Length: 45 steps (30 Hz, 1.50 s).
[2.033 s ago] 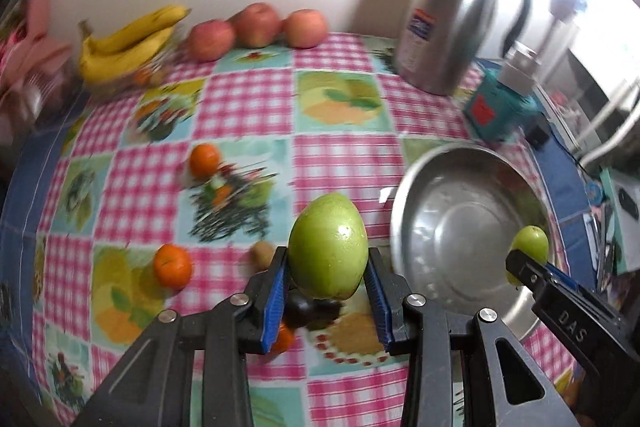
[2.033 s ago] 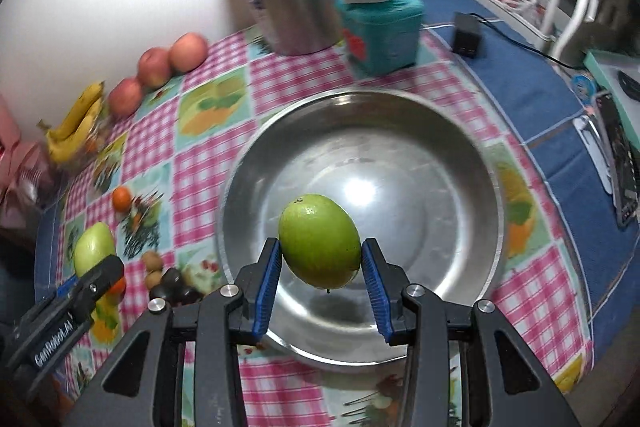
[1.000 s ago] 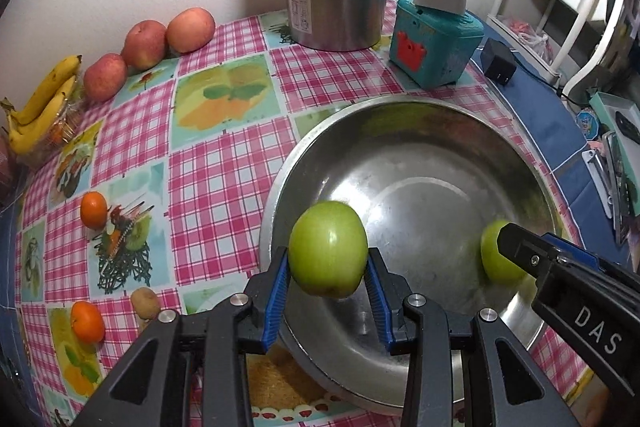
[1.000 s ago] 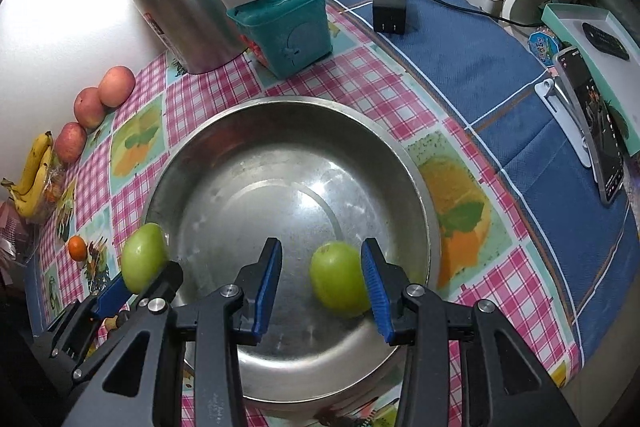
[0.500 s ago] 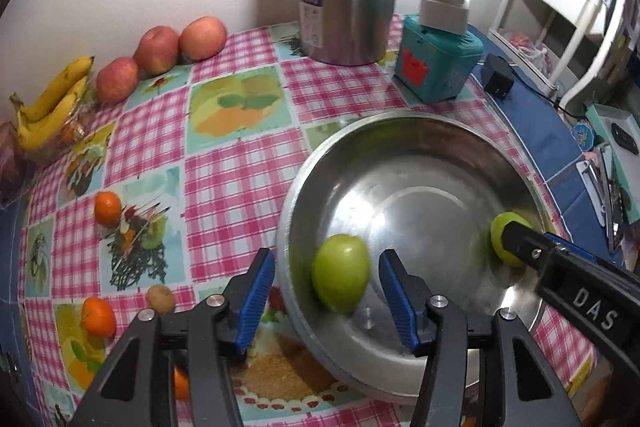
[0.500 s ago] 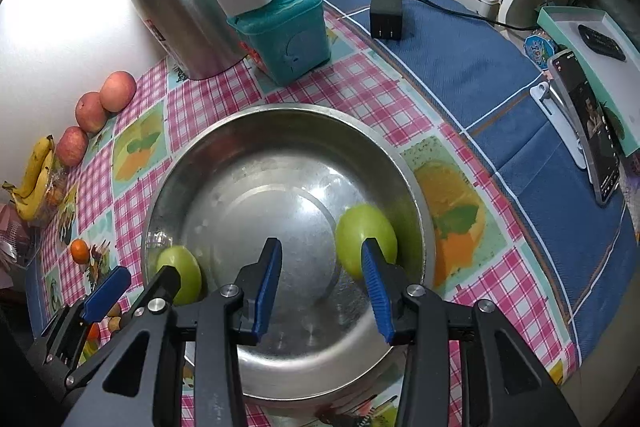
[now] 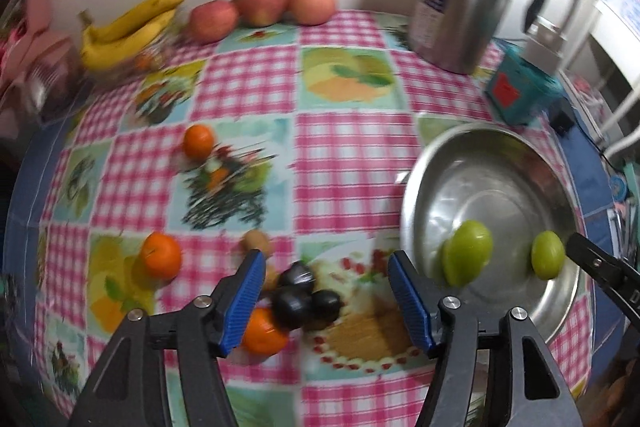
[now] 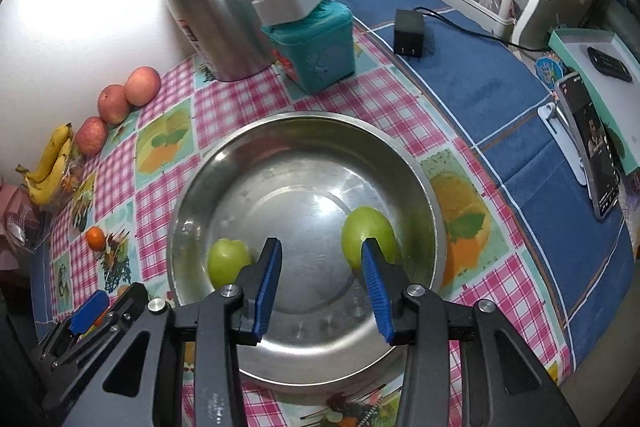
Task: Organize fruits
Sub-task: 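Open the right tool to drop its apple while the left tool releases its apple, then withdraw both tools from the bowl back toward the remaining fruits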
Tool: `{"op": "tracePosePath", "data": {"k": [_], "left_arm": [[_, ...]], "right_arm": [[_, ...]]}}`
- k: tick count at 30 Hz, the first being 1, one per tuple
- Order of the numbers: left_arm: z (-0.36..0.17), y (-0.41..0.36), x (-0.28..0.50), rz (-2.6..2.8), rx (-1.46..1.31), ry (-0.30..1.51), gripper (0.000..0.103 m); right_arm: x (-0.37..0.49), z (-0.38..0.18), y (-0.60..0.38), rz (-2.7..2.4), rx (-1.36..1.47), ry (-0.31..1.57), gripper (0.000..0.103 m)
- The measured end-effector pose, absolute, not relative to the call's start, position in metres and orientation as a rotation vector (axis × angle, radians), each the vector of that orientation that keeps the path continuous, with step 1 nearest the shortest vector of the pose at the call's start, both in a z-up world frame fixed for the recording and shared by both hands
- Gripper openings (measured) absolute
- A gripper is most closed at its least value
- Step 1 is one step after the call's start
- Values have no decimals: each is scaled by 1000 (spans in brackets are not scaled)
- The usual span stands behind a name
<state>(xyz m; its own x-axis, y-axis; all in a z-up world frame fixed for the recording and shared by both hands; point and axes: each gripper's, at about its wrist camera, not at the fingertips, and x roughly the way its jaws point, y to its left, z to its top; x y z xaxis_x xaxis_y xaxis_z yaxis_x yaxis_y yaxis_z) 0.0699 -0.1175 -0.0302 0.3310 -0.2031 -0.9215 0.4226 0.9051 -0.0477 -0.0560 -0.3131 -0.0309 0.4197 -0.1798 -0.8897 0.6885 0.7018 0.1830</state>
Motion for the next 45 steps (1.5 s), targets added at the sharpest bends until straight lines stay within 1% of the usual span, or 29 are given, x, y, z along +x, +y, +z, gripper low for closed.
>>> {"op": "tracePosePath", "data": {"k": [5, 10, 14, 16, 20, 24, 27, 30, 31, 32, 34, 36, 37, 38, 39, 42, 43, 44, 45], "left_arm": [[-31, -88, 76, -348, 177, 1185, 68], [-35, -67, 76, -325, 131, 1184, 70], [-42, -55, 78, -306, 97, 1220, 72], [-43, -53, 79, -299, 89, 1219, 79], [-41, -48, 80, -290, 71, 1216, 86], [-41, -48, 79, -292, 81, 1215, 97], [-39, -50, 78, -299, 93, 1207, 98], [-38, -53, 76, -297, 121, 1196, 103], [-38, -54, 76, -294, 132, 1189, 103], [-37, -54, 76, -293, 137, 1186, 103], [-37, -54, 76, -288, 148, 1180, 103], [-37, -54, 75, -285, 158, 1164, 103], [-36, -53, 75, -283, 165, 1151, 103], [-35, -53, 75, -280, 171, 1137, 103], [-34, -53, 74, -276, 175, 1123, 103], [-31, -50, 75, -273, 165, 1095, 103], [-30, -49, 75, -273, 159, 1088, 103], [-30, -49, 75, -272, 157, 1085, 103], [-30, -48, 76, -269, 157, 1082, 103]], "right_arm": [[-55, -28, -303, -562, 568, 1000, 43], [-52, -28, -294, -551, 530, 1015, 43], [-51, -31, -290, -553, 500, 1036, 43], [-51, -33, -290, -565, 487, 1048, 43], [-49, -38, -287, -567, 467, 1071, 43], [-47, -40, -284, -568, 452, 1087, 43], [-47, -39, -282, -571, 440, 1084, 43], [-47, -38, -281, -576, 430, 1084, 44], [-46, -39, -281, -577, 429, 1086, 47], [-46, -39, -281, -580, 425, 1088, 53], [-46, -39, -281, -582, 420, 1088, 57], [-46, -38, -281, -581, 416, 1086, 58], [-46, -38, -281, -584, 412, 1083, 64], [-46, -37, -280, -589, 405, 1078, 73], [-46, -37, -280, -592, 397, 1072, 77], [-47, -34, -278, -598, 369, 1052, 84], [-47, -34, -278, -600, 359, 1048, 95], [-47, -33, -276, -600, 348, 1041, 99], [-47, -33, -276, -595, 342, 1037, 99]]}}
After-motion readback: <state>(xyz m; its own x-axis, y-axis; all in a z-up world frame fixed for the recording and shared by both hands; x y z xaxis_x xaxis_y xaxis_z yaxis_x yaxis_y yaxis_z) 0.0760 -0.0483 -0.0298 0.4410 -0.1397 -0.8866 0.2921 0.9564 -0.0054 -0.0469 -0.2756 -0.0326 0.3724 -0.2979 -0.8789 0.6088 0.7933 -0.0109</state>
